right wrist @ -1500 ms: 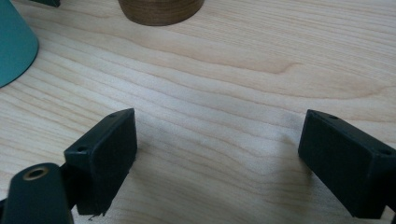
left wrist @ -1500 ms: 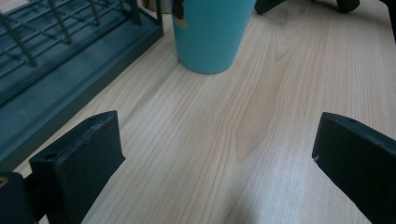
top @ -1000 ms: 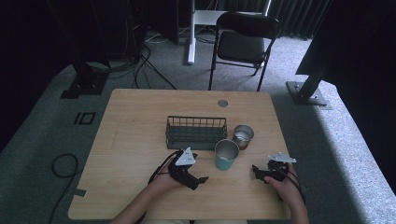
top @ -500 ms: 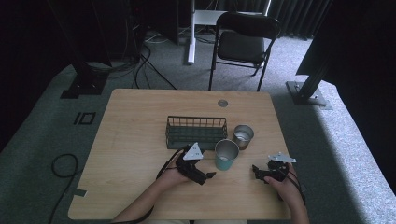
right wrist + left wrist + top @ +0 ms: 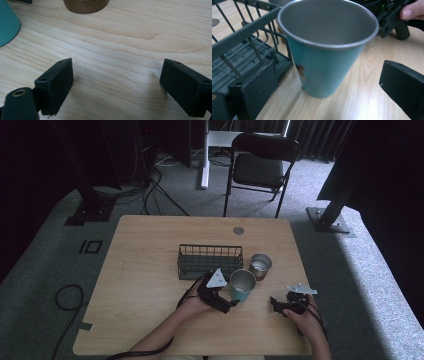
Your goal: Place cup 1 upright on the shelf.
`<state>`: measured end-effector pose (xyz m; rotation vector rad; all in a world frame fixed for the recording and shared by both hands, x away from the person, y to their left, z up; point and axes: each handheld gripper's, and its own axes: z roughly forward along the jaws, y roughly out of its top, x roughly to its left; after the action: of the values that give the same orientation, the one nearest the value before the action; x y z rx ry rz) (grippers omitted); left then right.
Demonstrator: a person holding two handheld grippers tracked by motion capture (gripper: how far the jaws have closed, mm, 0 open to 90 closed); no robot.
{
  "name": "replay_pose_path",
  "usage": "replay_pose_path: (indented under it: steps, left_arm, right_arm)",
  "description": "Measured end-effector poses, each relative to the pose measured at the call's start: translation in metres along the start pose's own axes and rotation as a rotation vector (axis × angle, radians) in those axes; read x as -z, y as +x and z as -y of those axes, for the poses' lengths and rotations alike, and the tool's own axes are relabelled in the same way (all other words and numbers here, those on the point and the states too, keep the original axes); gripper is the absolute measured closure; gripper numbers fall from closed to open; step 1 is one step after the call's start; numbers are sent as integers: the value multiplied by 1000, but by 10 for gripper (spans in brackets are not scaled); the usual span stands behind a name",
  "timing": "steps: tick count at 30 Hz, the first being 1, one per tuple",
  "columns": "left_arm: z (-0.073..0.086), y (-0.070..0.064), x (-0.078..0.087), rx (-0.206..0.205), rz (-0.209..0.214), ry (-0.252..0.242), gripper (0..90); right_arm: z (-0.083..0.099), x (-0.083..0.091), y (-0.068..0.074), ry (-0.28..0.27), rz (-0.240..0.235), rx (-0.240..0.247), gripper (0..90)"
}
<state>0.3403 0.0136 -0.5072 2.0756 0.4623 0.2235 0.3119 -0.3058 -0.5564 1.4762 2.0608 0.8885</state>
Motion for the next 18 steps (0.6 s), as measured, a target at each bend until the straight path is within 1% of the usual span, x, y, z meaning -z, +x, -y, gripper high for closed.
replay_pose_path:
  steps: [1, 5, 7, 9, 12, 18]
  left_arm:
    - [-1, 0, -2, -7, -6, 6, 22]
    - [-5, 2, -8, 7, -8, 8, 22]
    - [-5, 3, -11, 16, -9, 0, 22]
    - [-5, 3, -13, 9, -12, 6, 22]
    - [-7, 4, -17, 9, -13, 9, 22]
    - [-12, 3, -24, 11, -12, -2, 21]
  right_arm:
    - [0, 0, 0, 0, 0, 0, 113]
    - [0, 0, 0, 1, 0, -1, 113]
    - [0, 0, 0, 0, 0, 0, 113]
    - [0, 0, 0, 1, 0, -1, 113]
    - [0, 0, 0, 0, 0, 0, 114]
    - [0, 0, 0, 0, 0, -1, 113]
